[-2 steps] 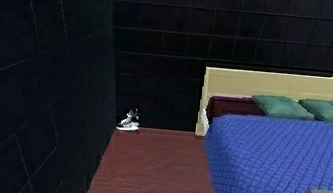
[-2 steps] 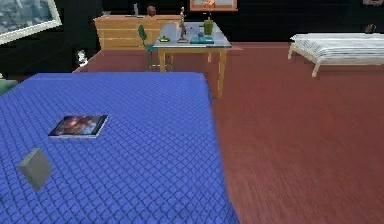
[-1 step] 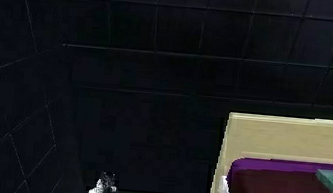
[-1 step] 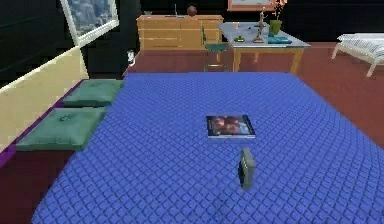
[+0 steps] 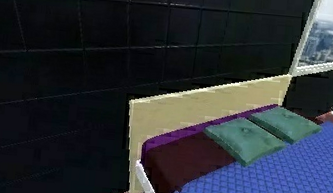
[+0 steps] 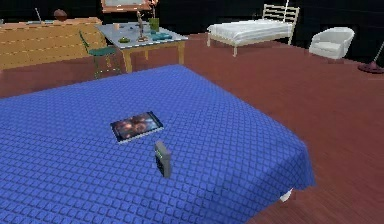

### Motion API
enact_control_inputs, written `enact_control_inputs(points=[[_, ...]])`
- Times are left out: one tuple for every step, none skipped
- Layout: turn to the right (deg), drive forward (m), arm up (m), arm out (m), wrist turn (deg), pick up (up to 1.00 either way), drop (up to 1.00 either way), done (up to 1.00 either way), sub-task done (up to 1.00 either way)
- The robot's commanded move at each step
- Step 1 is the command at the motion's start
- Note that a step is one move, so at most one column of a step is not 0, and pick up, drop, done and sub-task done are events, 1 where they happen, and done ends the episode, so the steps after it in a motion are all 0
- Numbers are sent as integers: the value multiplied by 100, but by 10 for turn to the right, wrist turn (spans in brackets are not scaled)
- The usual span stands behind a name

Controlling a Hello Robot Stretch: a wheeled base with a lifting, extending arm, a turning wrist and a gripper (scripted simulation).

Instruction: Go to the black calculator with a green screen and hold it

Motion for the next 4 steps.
enact_control_inputs(points=[[0,5,0,0,0,0,0,0,0],[0,0,50,0,0,0,0,0,0],[0,0,20,0,0,0,0,0,0],[0,0,0,38,0,0,0,0,0]])
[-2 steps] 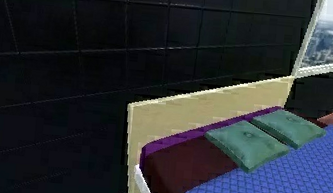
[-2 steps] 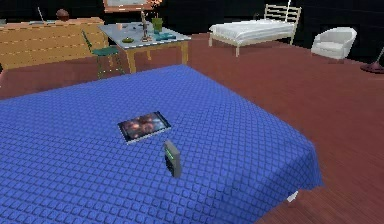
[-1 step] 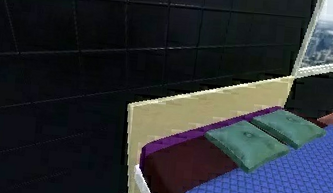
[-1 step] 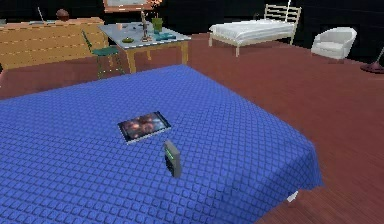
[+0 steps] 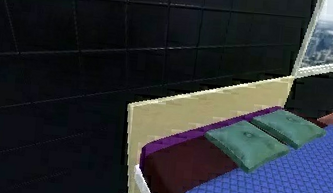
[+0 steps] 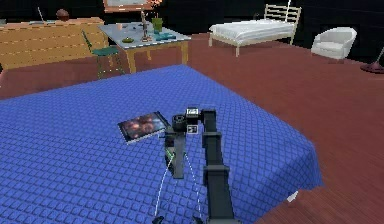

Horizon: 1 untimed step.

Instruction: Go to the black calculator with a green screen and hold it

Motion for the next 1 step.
enact_control_inputs(points=[[0,0,0,0,450,0,0,0,0]])
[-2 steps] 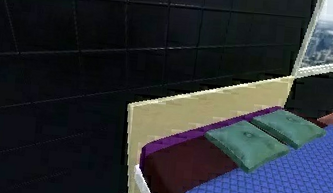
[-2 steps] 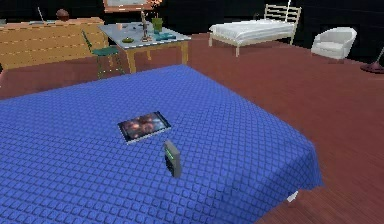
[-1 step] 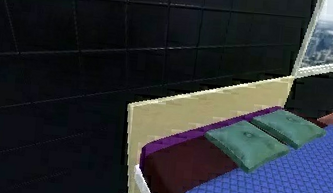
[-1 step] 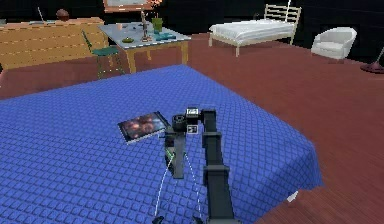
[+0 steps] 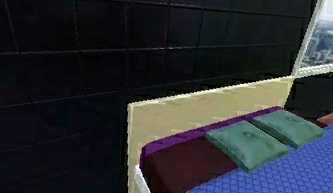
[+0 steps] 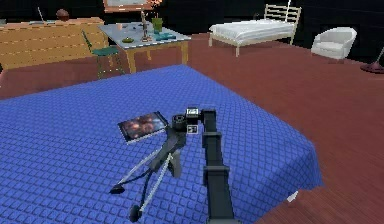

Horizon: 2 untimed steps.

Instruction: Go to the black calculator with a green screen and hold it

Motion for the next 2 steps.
enact_control_inputs(points=[[0,0,0,0,450,0,0,0,0],[0,0,0,0,450,0,0,0,0]])
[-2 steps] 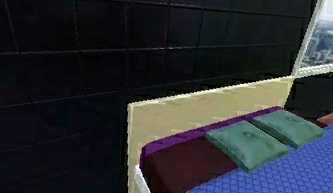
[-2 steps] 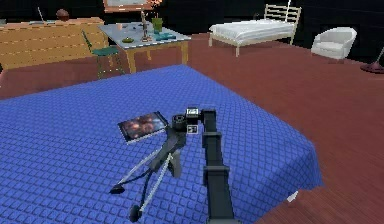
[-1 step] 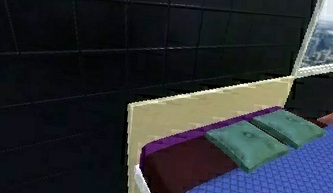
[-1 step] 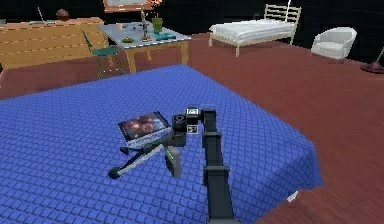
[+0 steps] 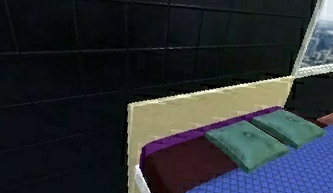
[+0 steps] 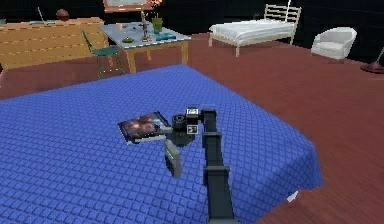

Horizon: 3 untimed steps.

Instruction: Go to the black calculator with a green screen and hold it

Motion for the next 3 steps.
enact_control_inputs(points=[[0,0,0,0,300,0,0,0,0],[0,0,-30,0,0,0,0,0,0],[0,0,0,0,0,100,0,0,0]])
